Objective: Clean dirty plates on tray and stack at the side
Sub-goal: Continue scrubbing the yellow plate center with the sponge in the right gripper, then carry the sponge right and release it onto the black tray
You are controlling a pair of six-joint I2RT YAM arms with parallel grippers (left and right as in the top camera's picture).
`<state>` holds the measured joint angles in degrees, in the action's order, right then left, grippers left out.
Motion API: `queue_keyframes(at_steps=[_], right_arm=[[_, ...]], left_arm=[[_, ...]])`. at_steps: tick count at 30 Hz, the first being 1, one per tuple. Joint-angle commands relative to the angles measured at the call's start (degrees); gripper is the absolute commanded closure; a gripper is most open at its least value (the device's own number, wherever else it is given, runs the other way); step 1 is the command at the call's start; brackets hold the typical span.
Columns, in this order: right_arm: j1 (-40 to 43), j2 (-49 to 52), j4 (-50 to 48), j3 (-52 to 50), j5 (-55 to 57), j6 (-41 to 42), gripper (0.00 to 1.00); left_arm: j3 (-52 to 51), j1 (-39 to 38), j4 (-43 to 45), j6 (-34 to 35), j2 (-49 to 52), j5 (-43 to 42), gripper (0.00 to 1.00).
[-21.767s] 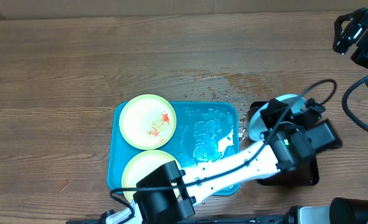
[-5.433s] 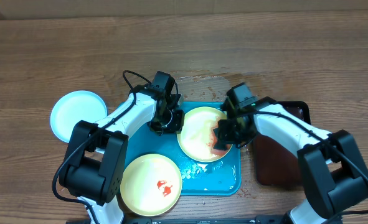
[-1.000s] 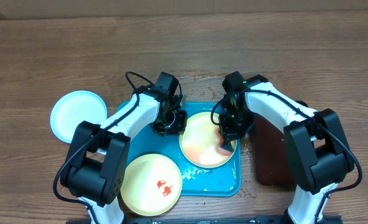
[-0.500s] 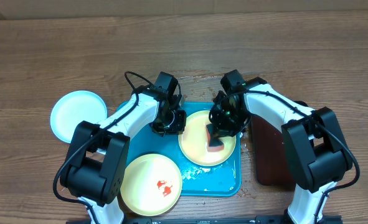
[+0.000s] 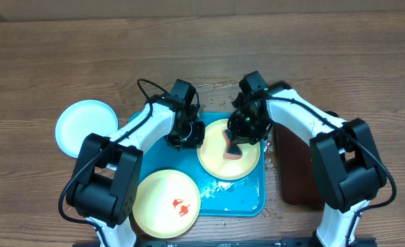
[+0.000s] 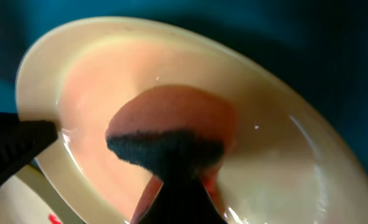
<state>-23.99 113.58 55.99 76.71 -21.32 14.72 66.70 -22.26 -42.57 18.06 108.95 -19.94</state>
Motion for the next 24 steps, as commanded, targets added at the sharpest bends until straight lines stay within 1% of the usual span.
queue_keyframes(at_steps=[1, 8, 12, 13, 14, 18, 21, 24], right_arm=[[0.1, -5.9, 4.2, 6.4, 7.5, -1.4, 0.96], [0.5, -9.9, 17.6, 15.5, 12.6, -0.3, 0.96], [2.1, -11.1, 25.0, 16.5, 22.3, 5.7, 0.96], [4.1, -11.1, 29.5, 16.5, 27.3, 9.5, 0.96], [5.2, -11.1, 30.8, 16.5, 28.2, 10.4, 0.96], [10.7, -11.1, 33.3, 16.2, 28.2, 10.6, 0.96], [15.5, -11.1, 32.8, 15.1, 28.1, 10.6, 0.96], [19.8, -11.1, 30.3, 12.3, 27.7, 10.6, 0.96]], left_arm=[[-0.4, 0.2, 0.6, 0.1, 0.4, 0.9, 0.96], [-0.4, 0.2, 1.0, 0.1, 0.4, 0.9, 0.96], [-0.4, 0.2, 1.0, -0.3, 0.4, 0.9, 0.96], [-0.4, 0.2, 1.0, -0.3, 0.4, 0.9, 0.96], [-0.4, 0.2, 1.0, -0.3, 0.4, 0.9, 0.96], [-0.4, 0.2, 1.0, -0.3, 0.4, 0.9, 0.96], [-0.4, 0.2, 1.0, -0.3, 0.4, 0.9, 0.96], [-0.4, 0.2, 0.9, -0.3, 0.4, 0.9, 0.96]])
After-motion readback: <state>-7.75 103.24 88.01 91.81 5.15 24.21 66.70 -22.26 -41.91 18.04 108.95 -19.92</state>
